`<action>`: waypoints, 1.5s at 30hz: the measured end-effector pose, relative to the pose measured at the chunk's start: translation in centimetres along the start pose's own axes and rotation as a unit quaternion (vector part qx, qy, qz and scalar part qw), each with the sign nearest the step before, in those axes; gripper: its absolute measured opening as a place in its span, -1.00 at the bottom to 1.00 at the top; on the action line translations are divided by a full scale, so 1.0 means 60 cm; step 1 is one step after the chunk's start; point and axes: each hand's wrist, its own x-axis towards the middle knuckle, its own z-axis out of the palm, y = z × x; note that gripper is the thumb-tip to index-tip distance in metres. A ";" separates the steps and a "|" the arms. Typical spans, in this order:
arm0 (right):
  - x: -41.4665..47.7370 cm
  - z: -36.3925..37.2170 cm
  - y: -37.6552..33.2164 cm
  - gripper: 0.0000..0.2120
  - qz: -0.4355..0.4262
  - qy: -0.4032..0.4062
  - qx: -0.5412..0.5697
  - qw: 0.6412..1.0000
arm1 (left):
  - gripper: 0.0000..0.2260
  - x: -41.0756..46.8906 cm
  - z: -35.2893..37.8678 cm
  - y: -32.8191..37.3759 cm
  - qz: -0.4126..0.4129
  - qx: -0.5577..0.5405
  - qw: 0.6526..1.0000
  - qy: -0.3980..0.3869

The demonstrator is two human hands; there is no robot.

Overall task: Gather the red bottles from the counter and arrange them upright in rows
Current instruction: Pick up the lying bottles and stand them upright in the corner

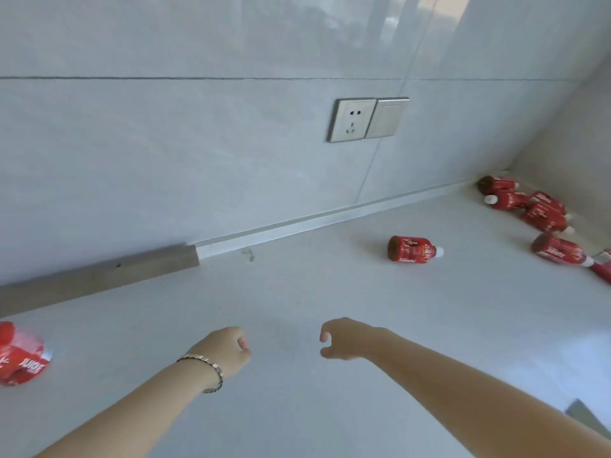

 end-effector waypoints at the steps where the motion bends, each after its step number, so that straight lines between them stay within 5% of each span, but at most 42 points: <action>1: -0.005 -0.010 0.050 -0.62 0.014 0.008 0.011 1.000 | -0.78 0.014 0.011 0.039 0.014 0.013 1.000 -0.005; 9: -0.003 -0.085 0.431 -0.66 0.075 0.052 0.075 0.993 | -0.92 0.125 0.120 0.360 0.084 0.094 0.992 0.008; 17: -0.009 -0.128 0.725 -0.67 0.113 0.049 0.094 0.988 | -0.45 0.301 0.189 0.668 0.159 0.129 0.972 0.115; 21: -0.005 -0.126 0.810 -0.68 0.133 0.053 0.103 0.984 | -0.33 0.399 0.202 0.730 0.128 0.255 0.952 0.112; 27: 0.006 -0.105 0.875 -0.69 0.132 0.044 0.152 0.979 | -0.68 0.426 0.226 0.743 0.099 0.327 0.932 0.118; 33: -0.001 -0.087 0.894 -0.71 0.124 0.078 0.227 0.963 | -0.73 0.335 0.234 0.768 0.264 0.149 0.920 0.249; 38: -0.068 -0.062 0.939 -0.73 0.159 0.138 0.272 0.939 | -0.79 0.270 0.284 0.890 0.299 0.007 0.948 0.112; 45: -0.216 -0.014 1.095 -0.75 0.289 0.309 0.270 0.865 | -0.74 0.232 0.437 1.071 0.361 0.018 0.933 0.005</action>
